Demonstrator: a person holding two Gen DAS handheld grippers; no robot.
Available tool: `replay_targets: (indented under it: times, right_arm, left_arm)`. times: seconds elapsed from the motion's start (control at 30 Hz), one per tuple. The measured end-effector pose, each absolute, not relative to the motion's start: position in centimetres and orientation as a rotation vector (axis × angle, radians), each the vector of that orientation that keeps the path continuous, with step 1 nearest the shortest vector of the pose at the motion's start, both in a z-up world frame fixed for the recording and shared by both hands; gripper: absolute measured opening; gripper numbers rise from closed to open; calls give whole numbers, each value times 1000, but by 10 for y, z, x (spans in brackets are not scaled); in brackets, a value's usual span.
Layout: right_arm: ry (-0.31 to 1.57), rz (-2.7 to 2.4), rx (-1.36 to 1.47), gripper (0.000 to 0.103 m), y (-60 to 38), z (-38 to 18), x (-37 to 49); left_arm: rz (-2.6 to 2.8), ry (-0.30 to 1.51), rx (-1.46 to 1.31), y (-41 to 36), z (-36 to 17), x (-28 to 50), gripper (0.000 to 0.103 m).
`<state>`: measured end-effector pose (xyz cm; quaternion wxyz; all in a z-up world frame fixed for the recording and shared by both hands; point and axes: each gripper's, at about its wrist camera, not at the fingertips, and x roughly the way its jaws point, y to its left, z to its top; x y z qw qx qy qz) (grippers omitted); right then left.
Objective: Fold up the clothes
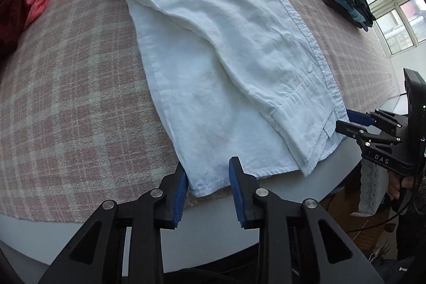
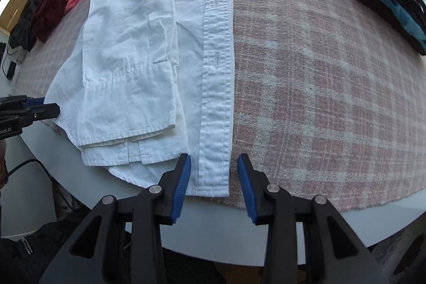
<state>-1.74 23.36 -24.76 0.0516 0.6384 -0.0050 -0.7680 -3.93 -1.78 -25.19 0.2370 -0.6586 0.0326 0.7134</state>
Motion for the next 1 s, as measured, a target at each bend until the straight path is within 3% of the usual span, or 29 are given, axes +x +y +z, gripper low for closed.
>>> replay_targets:
  times: [0.13,0.17,0.2,0.47,0.6,0.83,1.0]
  right_arm:
    - [-40,-2321,1900,15,235,-249,-17]
    - [-65,-2314,1891,10,238,-249,-17]
    - [-131,-2297,1883,9,243,-250,-18]
    - [-923,-2099,1789,6,308,-257,-20]
    - [-1113,-2072,1675,6,322,-238,-28]
    - [-1229,-2090,1570,6,330,-226,-75]
    - [-1212,-2123,1618,6,319,-239,-139]
  left_arm:
    - [1917,123,-1747,-6,-256,-31,22]
    - [1903,130,-1734,-4,-256,-30,12]
    - [1885,98,-1739,-6,-257,-32,9]
    - [1798,-206,-1720,-34,-237,-48,5]
    - [1805,-257,-1683,-35,-218,-61,5]
    - [1829,-369,-1653,-40,-213,-124,5]
    - [1835,-411,-1699,-40,-238,-169,5]
